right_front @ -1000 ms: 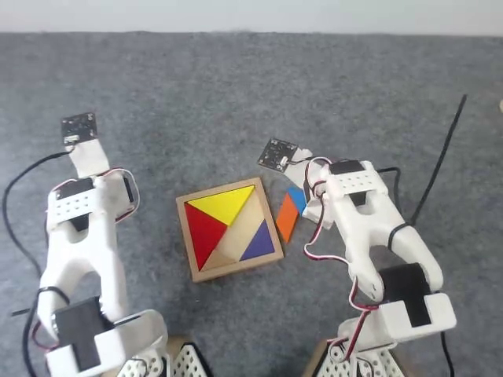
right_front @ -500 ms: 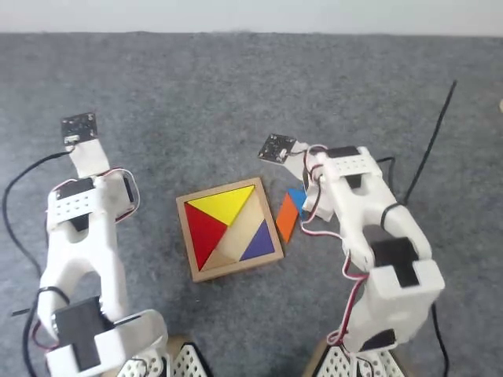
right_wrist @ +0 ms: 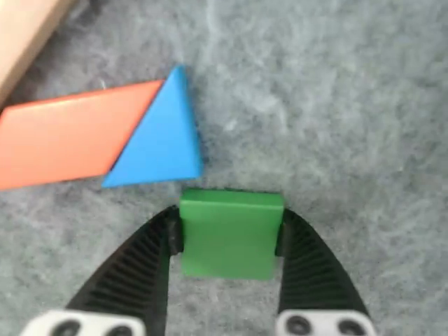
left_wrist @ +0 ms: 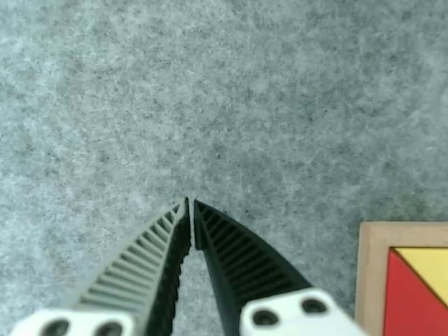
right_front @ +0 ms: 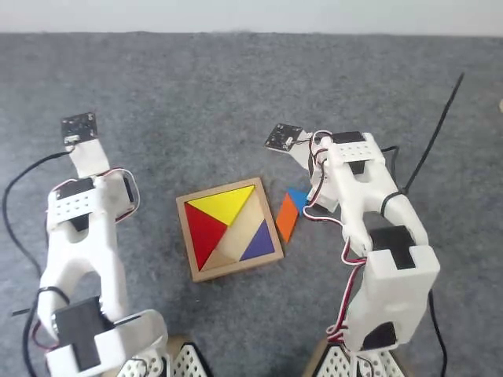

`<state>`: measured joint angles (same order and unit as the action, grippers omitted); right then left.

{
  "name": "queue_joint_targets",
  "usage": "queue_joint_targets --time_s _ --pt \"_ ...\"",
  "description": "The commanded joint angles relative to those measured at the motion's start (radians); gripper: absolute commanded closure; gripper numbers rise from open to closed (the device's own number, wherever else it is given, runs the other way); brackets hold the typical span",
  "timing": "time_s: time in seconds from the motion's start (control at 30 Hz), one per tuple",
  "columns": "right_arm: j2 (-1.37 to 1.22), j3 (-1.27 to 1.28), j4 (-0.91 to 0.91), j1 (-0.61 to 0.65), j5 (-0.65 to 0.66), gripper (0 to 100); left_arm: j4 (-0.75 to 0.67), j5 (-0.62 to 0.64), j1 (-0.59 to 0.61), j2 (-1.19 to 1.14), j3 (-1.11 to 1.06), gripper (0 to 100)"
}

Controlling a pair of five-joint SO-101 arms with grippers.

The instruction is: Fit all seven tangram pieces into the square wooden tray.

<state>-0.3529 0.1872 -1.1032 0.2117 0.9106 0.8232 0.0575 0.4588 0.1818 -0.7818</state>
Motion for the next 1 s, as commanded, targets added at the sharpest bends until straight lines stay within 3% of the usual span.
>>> queue_joint_targets --time_s 0.0,0.3,0.73,0.97 --pt "0.058 -0.025 -0.018 -0.008 -0.069 93.9 -0.015 -0.011 -0.006 0.011 0.004 99" --pt "0.355 0.118 -0.050 0.036 -0.184 94.0 -0.015 -0.011 -0.006 0.009 0.004 99" --pt "0.479 0.224 -0.007 0.506 -0.477 93.9 -0.015 -0.011 -0.006 0.011 0.004 99" --pt "0.420 0.298 0.199 0.605 -0.620 93.6 -0.021 -0.011 -0.017 0.003 0.004 99"
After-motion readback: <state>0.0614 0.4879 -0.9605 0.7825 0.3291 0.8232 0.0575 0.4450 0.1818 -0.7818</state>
